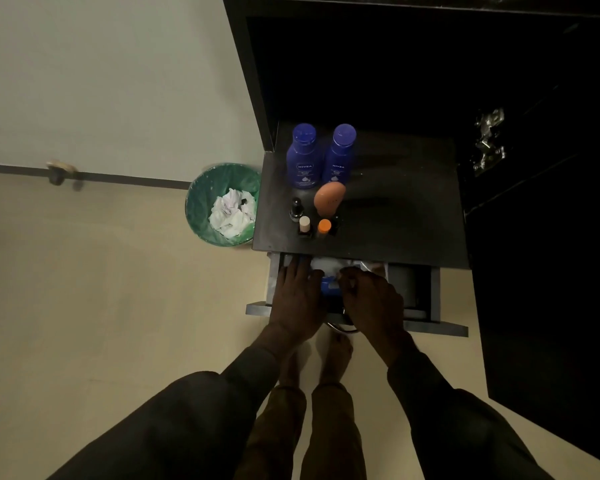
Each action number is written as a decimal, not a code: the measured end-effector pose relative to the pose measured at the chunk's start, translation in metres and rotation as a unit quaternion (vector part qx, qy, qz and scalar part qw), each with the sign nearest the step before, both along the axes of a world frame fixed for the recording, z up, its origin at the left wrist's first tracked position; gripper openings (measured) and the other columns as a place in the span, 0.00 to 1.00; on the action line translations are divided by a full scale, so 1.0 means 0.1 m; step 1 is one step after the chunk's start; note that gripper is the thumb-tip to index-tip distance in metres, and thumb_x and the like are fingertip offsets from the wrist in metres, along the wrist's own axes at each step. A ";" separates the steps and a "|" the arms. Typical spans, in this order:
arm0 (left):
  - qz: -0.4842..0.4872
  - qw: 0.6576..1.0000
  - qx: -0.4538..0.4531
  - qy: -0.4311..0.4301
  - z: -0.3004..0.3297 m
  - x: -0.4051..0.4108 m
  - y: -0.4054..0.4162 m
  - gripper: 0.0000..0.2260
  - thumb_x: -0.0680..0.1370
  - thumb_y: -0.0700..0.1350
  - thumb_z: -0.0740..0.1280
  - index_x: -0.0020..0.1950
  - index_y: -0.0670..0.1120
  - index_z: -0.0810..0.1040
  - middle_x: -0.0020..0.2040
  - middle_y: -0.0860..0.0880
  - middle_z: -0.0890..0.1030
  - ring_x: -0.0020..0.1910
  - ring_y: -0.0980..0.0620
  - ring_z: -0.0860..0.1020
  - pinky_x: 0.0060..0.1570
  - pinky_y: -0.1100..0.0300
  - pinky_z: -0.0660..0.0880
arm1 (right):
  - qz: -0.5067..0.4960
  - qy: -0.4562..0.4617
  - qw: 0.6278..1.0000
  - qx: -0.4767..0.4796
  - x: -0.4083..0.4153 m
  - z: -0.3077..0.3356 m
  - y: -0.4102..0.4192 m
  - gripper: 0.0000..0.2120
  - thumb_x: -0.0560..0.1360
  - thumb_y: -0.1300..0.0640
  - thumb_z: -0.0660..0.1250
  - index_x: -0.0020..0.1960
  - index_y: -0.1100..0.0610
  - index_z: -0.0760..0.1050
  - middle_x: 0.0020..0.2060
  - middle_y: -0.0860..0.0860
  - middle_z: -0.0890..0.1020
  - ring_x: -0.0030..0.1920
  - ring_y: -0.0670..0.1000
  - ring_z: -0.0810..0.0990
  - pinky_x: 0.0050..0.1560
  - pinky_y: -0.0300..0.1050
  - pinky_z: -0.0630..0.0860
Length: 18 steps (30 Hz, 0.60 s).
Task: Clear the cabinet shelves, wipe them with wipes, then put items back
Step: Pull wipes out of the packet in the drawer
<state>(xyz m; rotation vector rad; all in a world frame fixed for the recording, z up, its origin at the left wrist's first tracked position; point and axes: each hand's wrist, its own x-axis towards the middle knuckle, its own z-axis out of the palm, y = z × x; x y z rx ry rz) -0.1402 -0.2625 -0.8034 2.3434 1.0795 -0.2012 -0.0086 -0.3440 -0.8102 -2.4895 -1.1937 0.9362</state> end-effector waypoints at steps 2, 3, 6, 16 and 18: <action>0.010 1.000 -0.008 -0.003 0.03 -0.02 -0.02 0.23 0.75 0.51 0.71 0.68 0.49 0.72 0.74 0.44 0.64 0.74 0.45 0.63 0.72 0.49 0.65 | -0.042 -0.012 0.999 0.000 -0.03 -0.03 -0.02 0.16 0.80 0.47 0.62 0.62 0.54 0.75 0.54 0.52 0.80 0.54 0.50 0.79 0.59 0.47 0.75; 0.014 1.000 -0.015 -0.003 0.03 -0.03 -0.02 0.23 0.75 0.51 0.71 0.68 0.49 0.72 0.74 0.44 0.64 0.73 0.45 0.64 0.71 0.50 0.67 | -0.061 -0.018 0.998 0.006 -0.04 -0.04 -0.01 0.15 0.80 0.46 0.62 0.60 0.54 0.76 0.52 0.51 0.81 0.52 0.49 0.79 0.58 0.47 0.75; 0.025 0.999 -0.033 -0.012 0.03 -0.05 -0.04 0.23 0.76 0.50 0.70 0.69 0.49 0.71 0.75 0.44 0.63 0.71 0.45 0.67 0.68 0.51 0.71 | -0.083 -0.046 0.995 0.021 -0.08 0.00 0.10 0.13 0.79 0.46 0.62 0.54 0.53 0.78 0.48 0.50 0.82 0.47 0.48 0.80 0.50 0.42 0.76; 0.057 0.994 -0.096 -0.012 0.03 -0.09 -0.07 0.24 0.76 0.46 0.70 0.71 0.47 0.68 0.79 0.45 0.53 0.70 0.42 0.70 0.64 0.50 0.75 | -0.057 -0.055 0.997 0.013 -0.29 0.01 0.35 0.16 0.78 0.47 0.65 0.62 0.54 0.75 0.57 0.52 0.81 0.57 0.52 0.80 0.55 0.45 0.74; 0.083 0.990 -0.109 -0.031 0.04 -0.09 -0.07 0.26 0.79 0.46 0.67 0.75 0.46 0.62 0.78 0.44 0.55 0.69 0.43 0.71 0.63 0.50 0.75 | -0.031 -0.045 0.998 0.021 -0.28 -0.06 0.39 0.16 0.78 0.49 0.64 0.63 0.54 0.75 0.57 0.53 0.81 0.57 0.52 0.79 0.56 0.45 0.73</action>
